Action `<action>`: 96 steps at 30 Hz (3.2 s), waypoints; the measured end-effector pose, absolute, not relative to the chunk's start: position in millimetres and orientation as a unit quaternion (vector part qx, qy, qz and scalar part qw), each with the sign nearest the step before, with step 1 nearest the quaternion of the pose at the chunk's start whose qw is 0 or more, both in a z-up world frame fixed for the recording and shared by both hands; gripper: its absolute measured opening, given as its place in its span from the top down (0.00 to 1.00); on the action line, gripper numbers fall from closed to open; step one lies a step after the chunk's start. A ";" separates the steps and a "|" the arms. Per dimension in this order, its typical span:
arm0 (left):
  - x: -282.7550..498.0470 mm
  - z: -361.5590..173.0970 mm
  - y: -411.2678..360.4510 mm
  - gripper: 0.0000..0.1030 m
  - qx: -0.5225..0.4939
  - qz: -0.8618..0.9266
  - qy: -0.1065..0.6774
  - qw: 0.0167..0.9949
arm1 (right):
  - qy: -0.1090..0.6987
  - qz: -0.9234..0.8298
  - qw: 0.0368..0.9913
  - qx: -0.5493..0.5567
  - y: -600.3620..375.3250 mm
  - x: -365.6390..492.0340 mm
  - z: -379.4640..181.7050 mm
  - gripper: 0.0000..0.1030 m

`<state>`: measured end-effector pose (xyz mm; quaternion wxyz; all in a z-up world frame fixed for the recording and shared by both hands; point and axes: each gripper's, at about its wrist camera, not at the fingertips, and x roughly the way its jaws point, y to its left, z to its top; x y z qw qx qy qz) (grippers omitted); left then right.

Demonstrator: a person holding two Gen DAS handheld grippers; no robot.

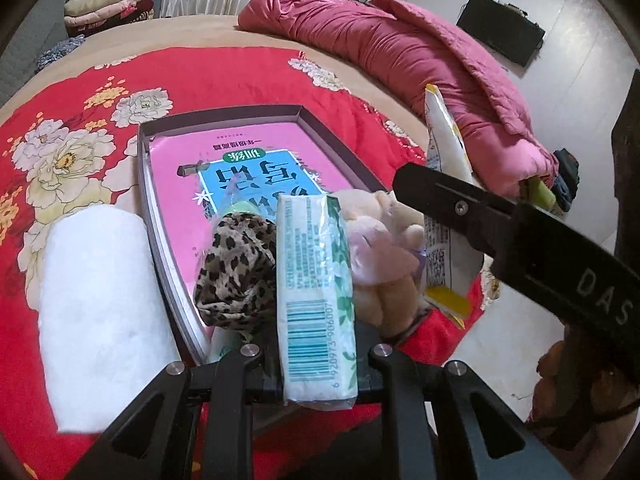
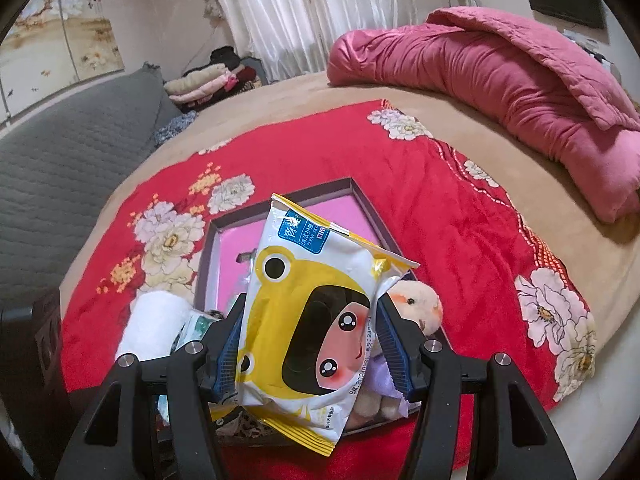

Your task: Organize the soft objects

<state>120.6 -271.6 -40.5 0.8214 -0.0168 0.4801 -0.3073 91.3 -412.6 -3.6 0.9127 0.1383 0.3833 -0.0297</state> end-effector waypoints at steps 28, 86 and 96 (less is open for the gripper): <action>137.1 -60.9 -269.3 0.78 -0.022 -0.303 0.494 0.815 | 0.386 -0.034 0.916 0.108 -398.6 115.6 -40.6 0.27; 57.2 30.5 -150.4 0.37 -0.027 -0.228 0.400 0.887 | 0.340 -0.069 0.931 0.116 -319.1 -39.6 44.4 0.25; 28.0 29.2 -132.7 0.37 -0.015 -0.210 0.402 0.891 | 0.335 -0.077 0.935 0.085 -301.9 -57.4 42.7 0.25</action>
